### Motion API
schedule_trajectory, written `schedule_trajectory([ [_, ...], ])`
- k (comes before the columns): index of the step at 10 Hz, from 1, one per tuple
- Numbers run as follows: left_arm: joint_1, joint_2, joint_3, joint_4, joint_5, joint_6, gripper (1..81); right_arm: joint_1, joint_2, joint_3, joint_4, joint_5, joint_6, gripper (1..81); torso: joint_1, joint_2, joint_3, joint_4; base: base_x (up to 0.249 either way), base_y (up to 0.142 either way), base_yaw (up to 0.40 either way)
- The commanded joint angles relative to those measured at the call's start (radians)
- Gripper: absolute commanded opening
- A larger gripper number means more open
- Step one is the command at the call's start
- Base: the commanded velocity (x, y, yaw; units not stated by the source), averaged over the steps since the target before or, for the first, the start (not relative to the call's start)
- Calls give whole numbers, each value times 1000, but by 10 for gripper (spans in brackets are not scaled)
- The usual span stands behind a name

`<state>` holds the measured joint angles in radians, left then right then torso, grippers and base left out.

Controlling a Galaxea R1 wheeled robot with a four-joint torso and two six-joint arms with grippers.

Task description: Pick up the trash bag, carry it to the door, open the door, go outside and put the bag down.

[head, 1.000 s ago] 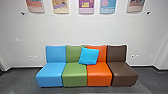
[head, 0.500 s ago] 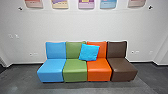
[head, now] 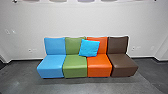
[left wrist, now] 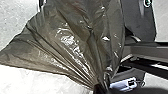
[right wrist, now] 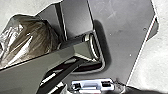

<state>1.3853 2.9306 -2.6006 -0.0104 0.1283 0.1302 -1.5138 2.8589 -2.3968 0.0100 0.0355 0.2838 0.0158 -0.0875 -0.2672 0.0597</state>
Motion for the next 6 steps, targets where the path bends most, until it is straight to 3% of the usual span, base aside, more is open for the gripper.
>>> schedule_trajectory([
  [1, -24, 2, -7, 4, 74, 3, 10, 11, 41, -63, -24, -69, -9, 811, 0, -1, 76, 0, 0, 0, 0],
  [4, -27, 35, -65, 3, 74, 3, 10, 13, 56, -83, -25, -71, -9, 811, -2, 2, 154, 0, 0, 0, 0],
  [5, -27, 53, -90, 6, 74, 5, 10, 14, 56, -82, -25, -71, -9, 811, -3, 2, 103, 0, 0, 0, 0],
  [6, -28, 70, -117, 9, 74, 5, 10, 14, 61, -85, -27, -72, -9, 811, -3, 2, 121, 0, 0, 0, 0],
])
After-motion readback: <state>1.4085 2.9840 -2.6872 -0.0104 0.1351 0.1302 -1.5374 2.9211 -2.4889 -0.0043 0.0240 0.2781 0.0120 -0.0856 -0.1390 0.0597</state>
